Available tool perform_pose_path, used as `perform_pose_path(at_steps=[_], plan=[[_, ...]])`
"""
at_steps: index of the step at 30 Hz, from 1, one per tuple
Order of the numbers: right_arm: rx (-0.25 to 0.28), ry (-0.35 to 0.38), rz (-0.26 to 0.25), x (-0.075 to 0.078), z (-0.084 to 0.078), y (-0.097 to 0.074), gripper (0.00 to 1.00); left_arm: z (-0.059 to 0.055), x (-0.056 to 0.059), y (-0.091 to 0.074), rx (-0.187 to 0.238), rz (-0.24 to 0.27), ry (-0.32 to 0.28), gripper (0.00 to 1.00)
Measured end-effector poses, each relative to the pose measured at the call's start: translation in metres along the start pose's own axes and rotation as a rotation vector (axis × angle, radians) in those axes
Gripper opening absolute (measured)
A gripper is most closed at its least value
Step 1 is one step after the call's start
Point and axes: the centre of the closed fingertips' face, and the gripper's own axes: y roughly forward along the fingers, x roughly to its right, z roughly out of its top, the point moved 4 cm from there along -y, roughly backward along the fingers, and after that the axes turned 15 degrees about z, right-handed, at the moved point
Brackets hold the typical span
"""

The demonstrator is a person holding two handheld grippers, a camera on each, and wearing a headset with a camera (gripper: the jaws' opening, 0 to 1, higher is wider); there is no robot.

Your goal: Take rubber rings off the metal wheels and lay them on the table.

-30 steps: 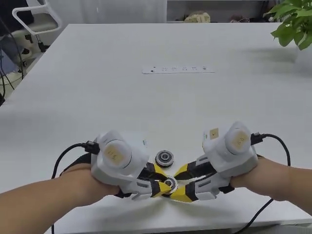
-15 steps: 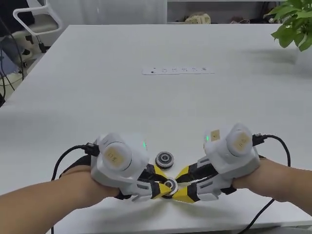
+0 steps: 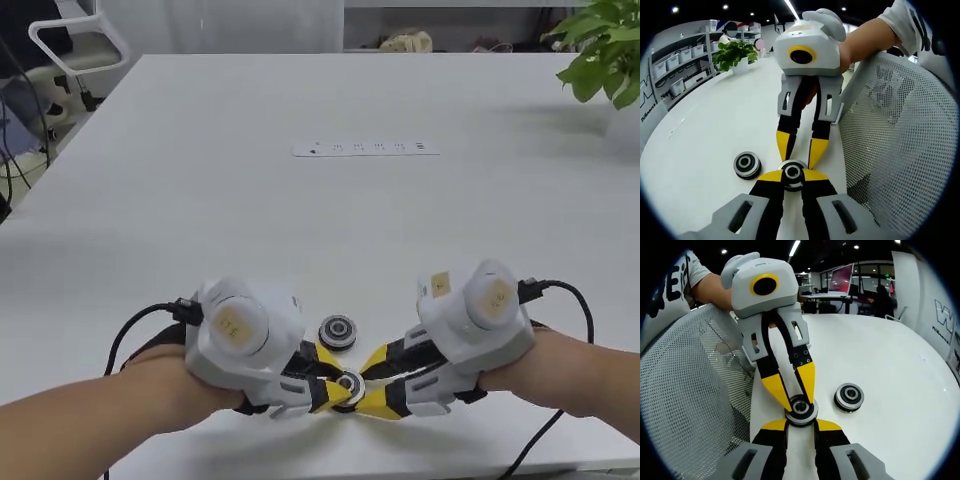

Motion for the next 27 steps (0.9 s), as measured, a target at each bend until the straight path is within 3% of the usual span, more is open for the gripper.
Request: perform_pose_path(at_steps=[12, 15, 17, 27], plan=[[-0.02, -0.02, 0.0, -0.0008, -0.0007, -0.0012, 0.14, 0.0, 0.0001, 0.0001, 0.0, 0.001, -0.002, 0.08], [-0.061, -0.046, -0.015, 0.0014, -0.0065, -0.0041, 0.06, 0.0001, 0.0001, -0.0001, 0.0, 0.001, -0.002, 0.08], [-0.038, -0.012, 0.002, -0.0001, -0.006, -0.003, 0.04, 0.0, 0.0002, -0.0001, 0.0, 0.001, -0.003, 0.08], [-0.04, -0.017, 0.005, -0.0005, -0.0058, -0.0056, 0.0, 0.0001, 0.0005, -0.0003, 0.001, 0.001, -0.004, 0.08]])
